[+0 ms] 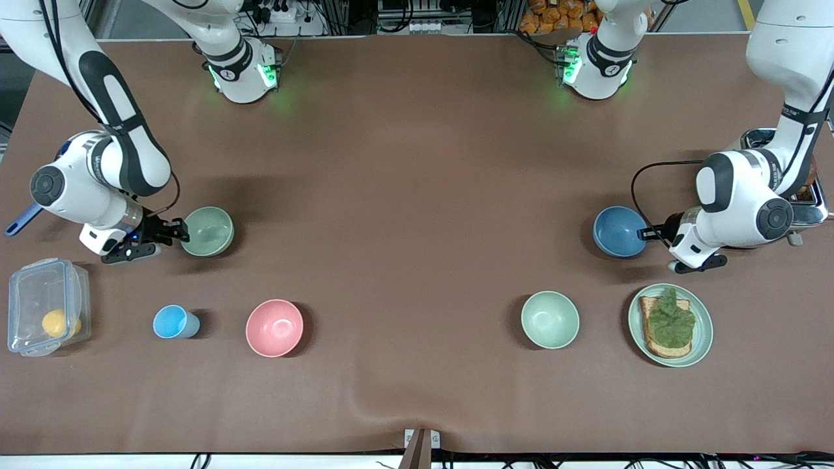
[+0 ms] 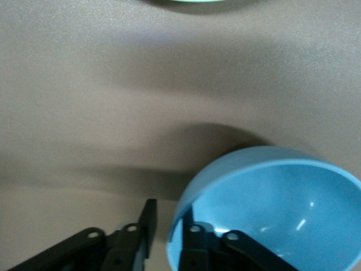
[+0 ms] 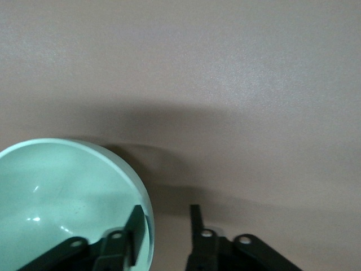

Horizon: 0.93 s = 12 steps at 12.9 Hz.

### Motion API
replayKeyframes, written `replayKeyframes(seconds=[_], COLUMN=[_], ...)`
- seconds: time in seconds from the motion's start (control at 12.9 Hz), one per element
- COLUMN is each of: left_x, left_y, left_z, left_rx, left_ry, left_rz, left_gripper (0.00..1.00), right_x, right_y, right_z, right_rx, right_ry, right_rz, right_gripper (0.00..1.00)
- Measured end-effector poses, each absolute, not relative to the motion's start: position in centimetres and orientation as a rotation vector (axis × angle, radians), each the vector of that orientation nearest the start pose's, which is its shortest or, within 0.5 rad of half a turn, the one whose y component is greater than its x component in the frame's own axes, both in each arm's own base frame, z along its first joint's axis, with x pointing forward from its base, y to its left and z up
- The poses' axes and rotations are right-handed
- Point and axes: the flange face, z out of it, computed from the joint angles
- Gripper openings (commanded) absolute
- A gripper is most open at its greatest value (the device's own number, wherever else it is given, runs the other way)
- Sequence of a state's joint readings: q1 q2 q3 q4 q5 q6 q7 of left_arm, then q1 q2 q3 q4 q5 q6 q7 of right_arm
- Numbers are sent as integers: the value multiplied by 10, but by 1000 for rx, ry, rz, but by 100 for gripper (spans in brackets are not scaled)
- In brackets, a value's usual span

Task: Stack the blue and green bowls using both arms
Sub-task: 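Slide the green bowl to mid-table with the right gripper while the left holds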

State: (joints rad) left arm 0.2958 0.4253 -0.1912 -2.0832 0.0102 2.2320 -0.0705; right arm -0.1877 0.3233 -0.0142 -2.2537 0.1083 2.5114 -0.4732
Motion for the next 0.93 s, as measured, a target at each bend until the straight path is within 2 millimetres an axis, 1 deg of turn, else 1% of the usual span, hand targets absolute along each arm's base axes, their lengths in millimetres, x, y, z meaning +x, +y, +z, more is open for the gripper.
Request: replayKeyframes(seconds=[0.15,0.31,0.39,0.46,0.54,0.62,0.77,0.93], left_x=[555,559,562,567,574,582,596,605], left_y=[53,52,51,49,43,37,24,8], left_z=[209,214,217,223,230,238,254,268], left_rx=[-3180,-3182,-3184,-3188,-3195,-3203,-3216,-3228], left_ry=[-263,-257,-255,-246,-230,-211,-173,-129], left_rz=[425,404,392,374,350,318,267,250], left_gripper=[0,0,0,0,0,0,0,0], right_x=[523,521,520,521,525,529,535,537], right_y=[-108,-106,-100,-90,-76,-58,-14,26], right_z=[213,213,213,215,220,226,240,254], right_rx=[-3049,-3023,-2992,-2963,-2950,-2948,-2955,-2958], right_ry=[-268,-211,-156,-78,10,80,169,272], right_rz=[66,80,112,148,176,186,186,180], right_gripper=[0,0,0,0,0,0,0,0])
